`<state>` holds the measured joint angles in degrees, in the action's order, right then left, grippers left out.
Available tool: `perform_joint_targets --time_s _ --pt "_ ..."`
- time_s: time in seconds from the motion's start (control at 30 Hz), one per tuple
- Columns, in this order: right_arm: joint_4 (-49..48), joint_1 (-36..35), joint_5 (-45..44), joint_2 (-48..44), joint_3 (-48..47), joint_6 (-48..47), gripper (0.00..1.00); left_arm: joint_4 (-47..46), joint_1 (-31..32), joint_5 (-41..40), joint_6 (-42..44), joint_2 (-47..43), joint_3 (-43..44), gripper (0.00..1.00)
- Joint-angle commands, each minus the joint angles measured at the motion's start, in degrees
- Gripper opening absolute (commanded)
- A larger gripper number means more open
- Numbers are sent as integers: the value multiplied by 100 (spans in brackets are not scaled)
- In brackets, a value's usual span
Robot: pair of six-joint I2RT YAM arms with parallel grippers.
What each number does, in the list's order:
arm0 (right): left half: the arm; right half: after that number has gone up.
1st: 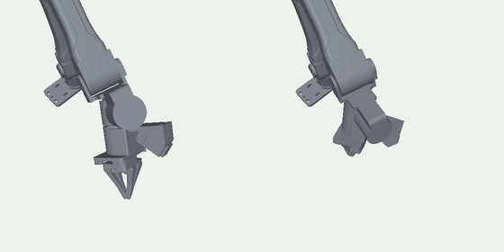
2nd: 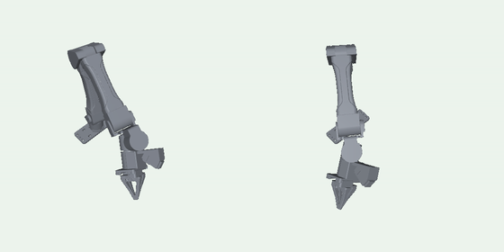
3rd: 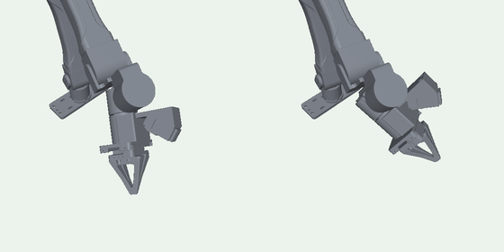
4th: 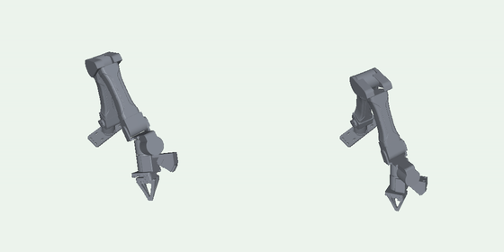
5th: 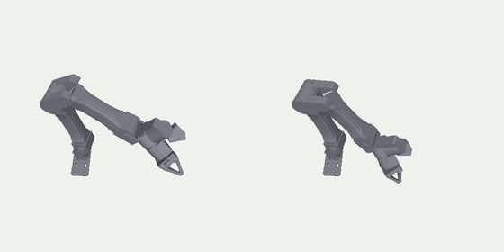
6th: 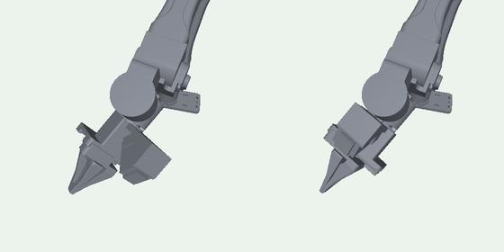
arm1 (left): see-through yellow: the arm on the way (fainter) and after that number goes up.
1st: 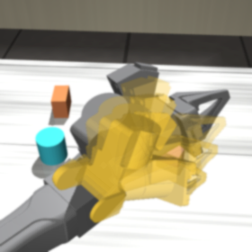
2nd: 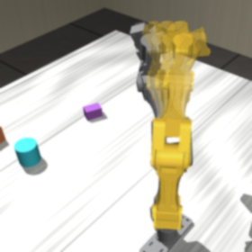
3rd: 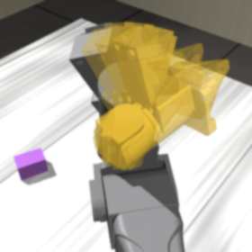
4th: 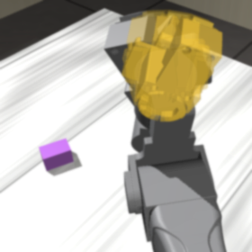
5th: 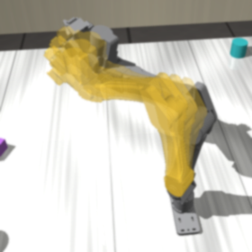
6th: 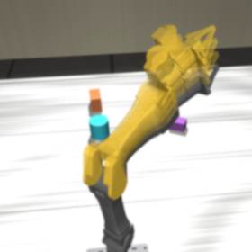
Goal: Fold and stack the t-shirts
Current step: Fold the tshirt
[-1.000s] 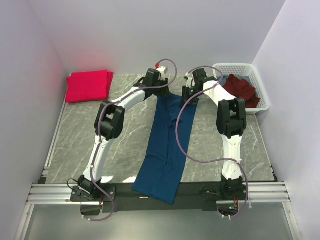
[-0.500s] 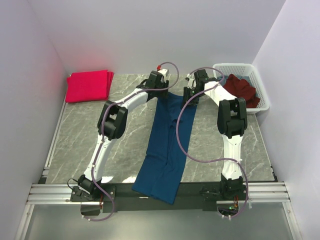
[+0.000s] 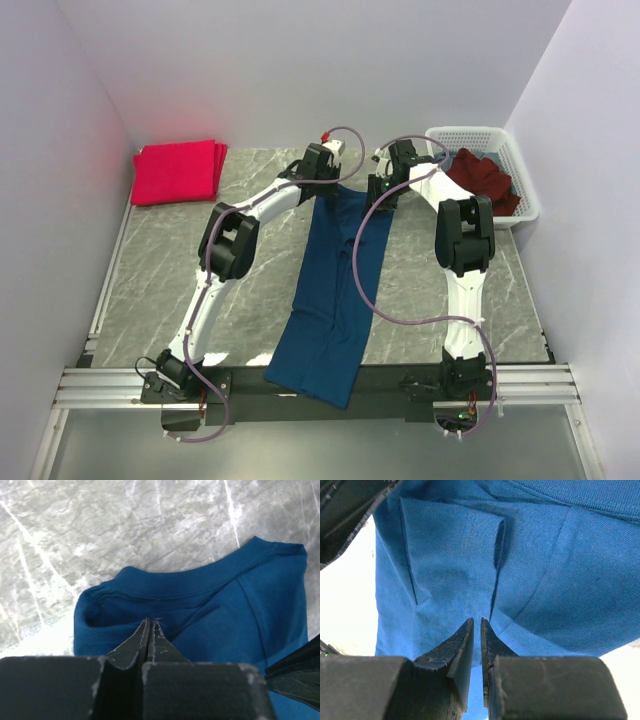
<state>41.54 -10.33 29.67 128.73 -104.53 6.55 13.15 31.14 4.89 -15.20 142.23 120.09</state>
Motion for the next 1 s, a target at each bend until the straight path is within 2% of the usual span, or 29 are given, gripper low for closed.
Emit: perform_joint_targets --time_s 0.0,0.67,0.9,0.97 --pt "-120 66 83 -304 64 22 18 -119 51 170 96 6 260 1" --pt "-67 110 293 -331 108 4 18 -392 138 847 -97 454 435 0" --pt "21 110 241 -357 109 -101 19 -365 -151 575 -317 788 779 0" --pt "65 110 250 -340 56 -110 21 -305 -265 277 -273 788 822 0"
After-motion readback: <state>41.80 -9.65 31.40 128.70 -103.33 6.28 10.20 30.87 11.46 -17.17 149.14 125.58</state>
